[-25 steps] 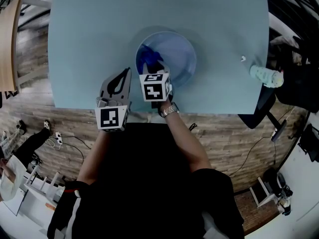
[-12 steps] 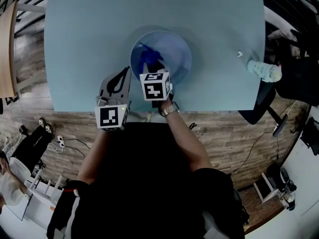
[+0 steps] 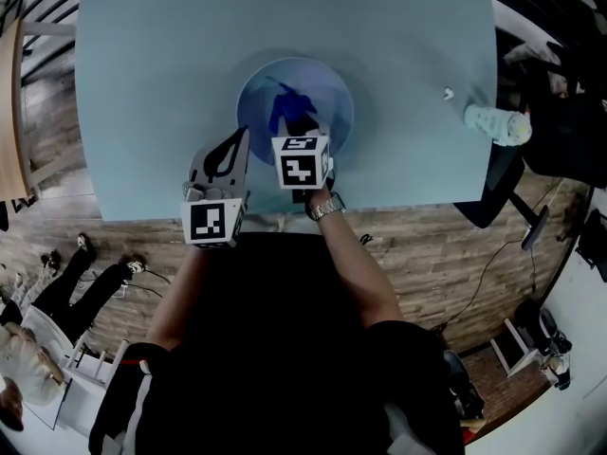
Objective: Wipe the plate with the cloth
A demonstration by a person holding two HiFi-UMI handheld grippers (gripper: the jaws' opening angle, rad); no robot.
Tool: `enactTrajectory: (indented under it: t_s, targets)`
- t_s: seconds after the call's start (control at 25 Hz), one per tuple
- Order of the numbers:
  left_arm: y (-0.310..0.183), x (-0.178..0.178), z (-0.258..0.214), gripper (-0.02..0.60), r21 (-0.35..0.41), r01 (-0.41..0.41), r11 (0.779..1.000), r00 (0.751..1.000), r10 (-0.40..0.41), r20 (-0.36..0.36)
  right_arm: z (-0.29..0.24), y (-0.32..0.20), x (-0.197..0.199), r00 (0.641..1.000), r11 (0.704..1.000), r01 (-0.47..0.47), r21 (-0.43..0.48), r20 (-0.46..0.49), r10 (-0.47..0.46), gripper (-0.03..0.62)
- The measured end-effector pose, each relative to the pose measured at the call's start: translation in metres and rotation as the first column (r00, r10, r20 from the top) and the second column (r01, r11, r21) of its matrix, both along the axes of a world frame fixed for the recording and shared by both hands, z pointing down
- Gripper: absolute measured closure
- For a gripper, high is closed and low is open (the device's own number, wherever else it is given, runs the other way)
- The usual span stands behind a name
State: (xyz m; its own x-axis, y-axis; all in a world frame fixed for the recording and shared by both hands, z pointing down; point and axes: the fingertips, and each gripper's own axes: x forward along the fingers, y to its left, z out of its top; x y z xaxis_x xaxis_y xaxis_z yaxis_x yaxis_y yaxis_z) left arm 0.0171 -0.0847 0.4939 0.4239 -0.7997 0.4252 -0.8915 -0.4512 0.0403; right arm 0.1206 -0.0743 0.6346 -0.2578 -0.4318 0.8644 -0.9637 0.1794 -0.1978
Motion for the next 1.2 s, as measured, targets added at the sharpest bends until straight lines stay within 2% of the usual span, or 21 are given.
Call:
enactTrajectory:
  t_s: [0.44,0.68,0.96,1.2]
  targets:
    - [-0.008,0.021,-0.003,0.58,0.029,-0.049,0.998,0.999,0.049,-0.017,-0.002,-0.002,0.036,0.998,0.998,-0.057,-0.01,-0.038,0.057,0.474]
    - [-0.009,0.023,-0.001,0.58,0.013,-0.046,0.999,0.999,0.046,-0.016,-0.003,-0.002,0.054,0.994,0.996,-0.09,-0.014,-0.06,0.089,0.474]
    - [-0.008,0.021,-0.005,0.58,0.031,-0.052,0.998,0.998,0.053,-0.029,-0.002,-0.001,0.073,0.985,0.989,-0.145,-0.019,-0.098,0.142,0.474]
    - [-0.003,0.014,-0.009,0.58,0.031,-0.049,0.998,0.999,0.05,-0.021,-0.01,0.002,0.073,0.98,0.985,-0.172,-0.006,-0.105,0.17,0.474]
